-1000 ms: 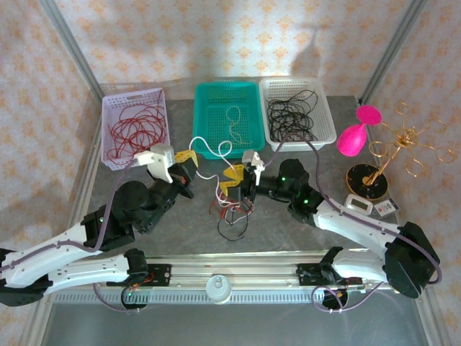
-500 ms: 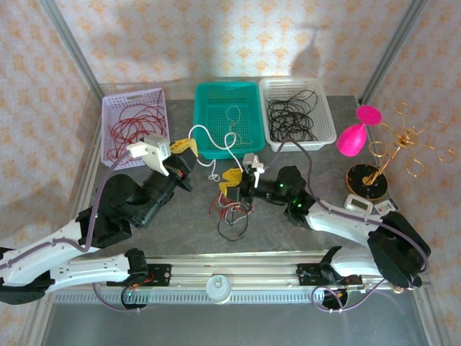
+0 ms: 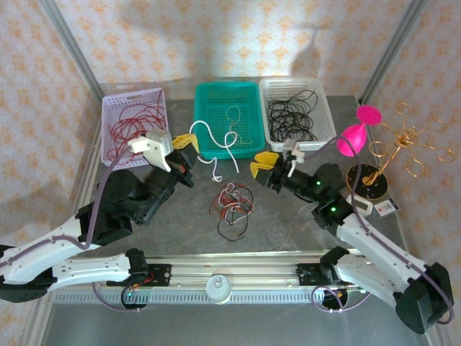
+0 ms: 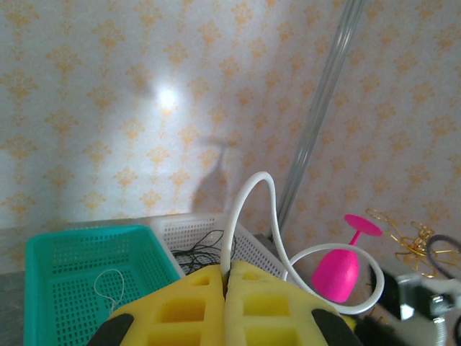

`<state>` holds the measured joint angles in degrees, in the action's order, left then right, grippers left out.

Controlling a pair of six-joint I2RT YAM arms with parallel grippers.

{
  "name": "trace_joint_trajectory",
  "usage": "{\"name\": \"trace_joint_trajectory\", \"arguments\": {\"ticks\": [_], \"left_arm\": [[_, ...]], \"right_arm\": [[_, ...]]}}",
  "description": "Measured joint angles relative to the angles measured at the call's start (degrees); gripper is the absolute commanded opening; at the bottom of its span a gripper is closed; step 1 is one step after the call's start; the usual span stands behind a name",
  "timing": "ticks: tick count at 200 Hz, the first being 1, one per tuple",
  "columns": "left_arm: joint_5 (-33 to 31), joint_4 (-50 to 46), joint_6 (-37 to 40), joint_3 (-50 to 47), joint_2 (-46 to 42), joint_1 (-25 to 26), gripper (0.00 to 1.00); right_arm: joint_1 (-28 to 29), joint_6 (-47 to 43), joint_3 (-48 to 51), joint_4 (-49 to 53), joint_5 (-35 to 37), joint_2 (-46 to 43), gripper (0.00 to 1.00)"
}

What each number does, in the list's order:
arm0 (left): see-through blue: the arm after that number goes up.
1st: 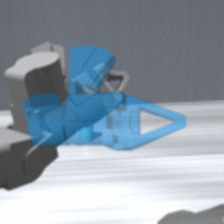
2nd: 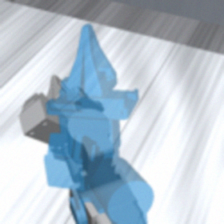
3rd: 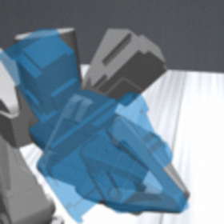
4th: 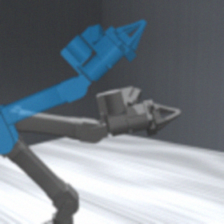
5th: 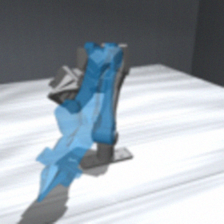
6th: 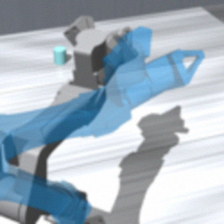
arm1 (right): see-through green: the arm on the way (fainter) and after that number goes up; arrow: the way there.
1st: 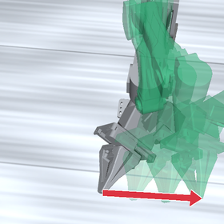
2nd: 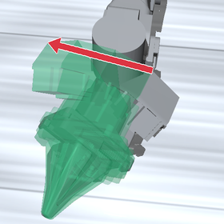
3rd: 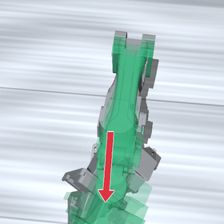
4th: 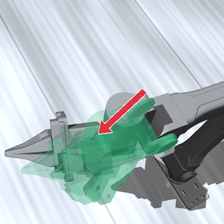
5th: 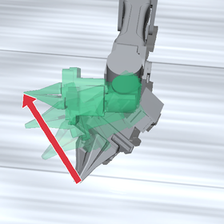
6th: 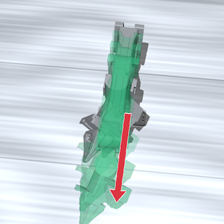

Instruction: Untangle the cables

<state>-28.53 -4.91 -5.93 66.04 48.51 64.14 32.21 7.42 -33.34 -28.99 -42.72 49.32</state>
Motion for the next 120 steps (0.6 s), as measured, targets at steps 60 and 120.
{"name": "trace_joint_trajectory", "arguments": {"ticks": [60,120], "left_arm": [[-0.2,-0.9,-0.2,-0.5,0.5,0.0,0.0],[0.1,-2.0,-1.1,-0.5,0.9,0.0,0.0]], "right_arm": [[4.2,1.8,-14.5,7.0,-10.7,6.2,0.51],[6.6,-1.2,-21.7,14.5,-12.6,13.6,0.07]]}}
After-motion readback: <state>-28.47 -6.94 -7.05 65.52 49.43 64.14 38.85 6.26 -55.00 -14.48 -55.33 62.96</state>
